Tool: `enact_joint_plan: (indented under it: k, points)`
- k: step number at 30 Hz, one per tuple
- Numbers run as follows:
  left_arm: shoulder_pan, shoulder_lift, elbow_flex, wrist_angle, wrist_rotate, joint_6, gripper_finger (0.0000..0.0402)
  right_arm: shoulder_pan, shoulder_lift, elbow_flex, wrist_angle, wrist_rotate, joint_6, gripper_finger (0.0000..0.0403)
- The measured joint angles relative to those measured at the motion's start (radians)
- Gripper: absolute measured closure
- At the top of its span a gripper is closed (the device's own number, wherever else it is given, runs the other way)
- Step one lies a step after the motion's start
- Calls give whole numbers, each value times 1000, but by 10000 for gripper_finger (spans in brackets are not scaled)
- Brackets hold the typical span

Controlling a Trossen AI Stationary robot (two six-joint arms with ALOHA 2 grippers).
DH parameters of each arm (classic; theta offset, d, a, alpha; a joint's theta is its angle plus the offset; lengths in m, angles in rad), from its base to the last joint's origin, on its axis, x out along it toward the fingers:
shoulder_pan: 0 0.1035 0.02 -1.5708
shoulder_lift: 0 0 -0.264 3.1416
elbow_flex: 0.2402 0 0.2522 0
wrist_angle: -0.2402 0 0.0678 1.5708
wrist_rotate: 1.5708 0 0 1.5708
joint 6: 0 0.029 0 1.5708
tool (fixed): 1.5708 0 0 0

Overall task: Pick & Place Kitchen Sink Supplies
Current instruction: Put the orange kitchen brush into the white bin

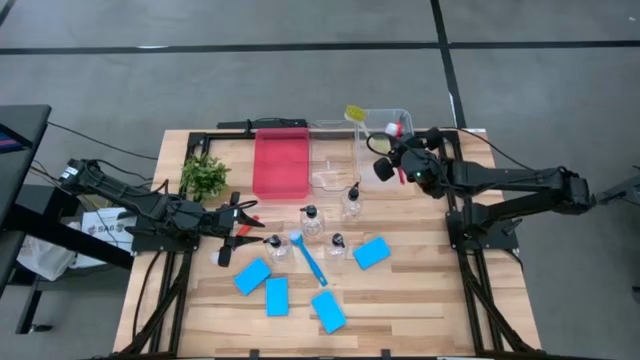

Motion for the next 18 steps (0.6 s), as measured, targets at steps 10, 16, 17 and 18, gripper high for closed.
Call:
enact_joint_plan:
  k: [10, 16, 17, 18]
  points:
    - [0, 0, 0, 0, 0, 0, 243, -44, 0, 0, 69, 0, 0, 267]
    - [0, 0, 0, 0, 0, 0, 243, -64, 0, 0, 96, 0, 14, 253]
    - [0, 0, 0, 0, 0, 0, 243, -68, 0, 0, 97, 0, 23, 251]
    - [0, 0, 0, 0, 0, 0, 243, -72, 0, 0, 97, 0, 28, 248]
